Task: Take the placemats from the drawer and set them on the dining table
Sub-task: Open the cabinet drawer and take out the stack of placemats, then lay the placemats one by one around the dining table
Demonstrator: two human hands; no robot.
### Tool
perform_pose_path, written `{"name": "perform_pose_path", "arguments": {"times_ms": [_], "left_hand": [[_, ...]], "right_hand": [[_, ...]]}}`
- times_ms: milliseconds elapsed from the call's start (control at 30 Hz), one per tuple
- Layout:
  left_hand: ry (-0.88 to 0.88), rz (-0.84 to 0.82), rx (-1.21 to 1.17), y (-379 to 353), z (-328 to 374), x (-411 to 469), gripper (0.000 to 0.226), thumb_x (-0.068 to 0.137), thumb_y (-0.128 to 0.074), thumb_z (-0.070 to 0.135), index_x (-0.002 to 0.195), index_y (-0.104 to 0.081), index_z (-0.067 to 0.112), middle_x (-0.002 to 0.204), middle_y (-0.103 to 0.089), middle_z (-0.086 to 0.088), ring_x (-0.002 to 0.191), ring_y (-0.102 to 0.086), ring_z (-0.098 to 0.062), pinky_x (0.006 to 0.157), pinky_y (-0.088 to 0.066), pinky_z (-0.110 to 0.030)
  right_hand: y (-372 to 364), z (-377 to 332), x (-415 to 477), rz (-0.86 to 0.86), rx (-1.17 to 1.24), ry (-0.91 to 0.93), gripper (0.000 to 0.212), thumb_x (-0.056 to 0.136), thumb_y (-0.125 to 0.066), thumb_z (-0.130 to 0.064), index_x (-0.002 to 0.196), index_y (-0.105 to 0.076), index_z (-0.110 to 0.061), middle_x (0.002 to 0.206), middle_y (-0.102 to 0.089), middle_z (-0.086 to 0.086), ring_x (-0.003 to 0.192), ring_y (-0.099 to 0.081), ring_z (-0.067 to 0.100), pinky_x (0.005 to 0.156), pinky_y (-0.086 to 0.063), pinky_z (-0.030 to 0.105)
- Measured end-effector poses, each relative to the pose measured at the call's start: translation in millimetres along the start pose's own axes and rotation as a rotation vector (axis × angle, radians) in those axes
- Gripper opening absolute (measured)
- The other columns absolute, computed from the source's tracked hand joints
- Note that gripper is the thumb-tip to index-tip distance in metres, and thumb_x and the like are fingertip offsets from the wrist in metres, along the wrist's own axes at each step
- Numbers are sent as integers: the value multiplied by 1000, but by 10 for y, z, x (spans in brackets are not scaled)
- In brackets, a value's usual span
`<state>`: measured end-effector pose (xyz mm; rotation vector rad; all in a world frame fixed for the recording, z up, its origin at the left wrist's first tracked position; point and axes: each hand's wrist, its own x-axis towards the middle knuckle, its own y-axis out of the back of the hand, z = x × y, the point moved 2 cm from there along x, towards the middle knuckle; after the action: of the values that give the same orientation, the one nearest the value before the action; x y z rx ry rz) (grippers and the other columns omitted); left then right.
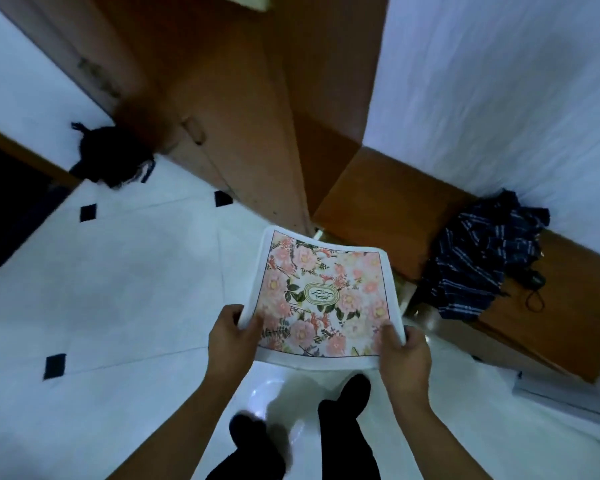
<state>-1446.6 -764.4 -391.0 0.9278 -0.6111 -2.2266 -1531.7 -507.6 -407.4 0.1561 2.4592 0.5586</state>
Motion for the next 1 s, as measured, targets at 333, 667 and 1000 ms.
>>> {"name": "perform_pose_path", "arguments": {"times_ms": [333, 667, 1000], "left_hand": [[21, 509, -347, 2794, -824, -1068, 10, 88, -68, 29, 88, -61, 21, 78, -67, 4, 72, -64, -16, 57, -47, -29], [162, 1071, -641, 5255, -2742, -2414, 9, 84, -73, 22, 84, -64, 21, 77, -70, 4, 63, -63, -8, 58, -47, -25], [438, 1572, -697, 6328, -4296, -3686, 9, 88, -70, 22, 90, -64, 16, 80, -70, 1, 69, -65, -15, 53, -45, -18]], "right_hand": [[-1265, -1178, -2195, -351, -78, 436, 21, 92, -63, -25, 83, -58, -6, 73, -62, 9, 66, -58, 24, 55, -40, 32], [-2975, -1385, -5306, -862, -168, 762, 17, 92, -60, -29, 89, -58, -13, 81, -64, -1, 70, -61, 13, 52, -41, 28], [-4494, -801, -7850, -1430, -360, 1004, 22, 91, -62, -31, 81, -55, -13, 75, -61, 5, 65, -58, 24, 52, -45, 32]]}}
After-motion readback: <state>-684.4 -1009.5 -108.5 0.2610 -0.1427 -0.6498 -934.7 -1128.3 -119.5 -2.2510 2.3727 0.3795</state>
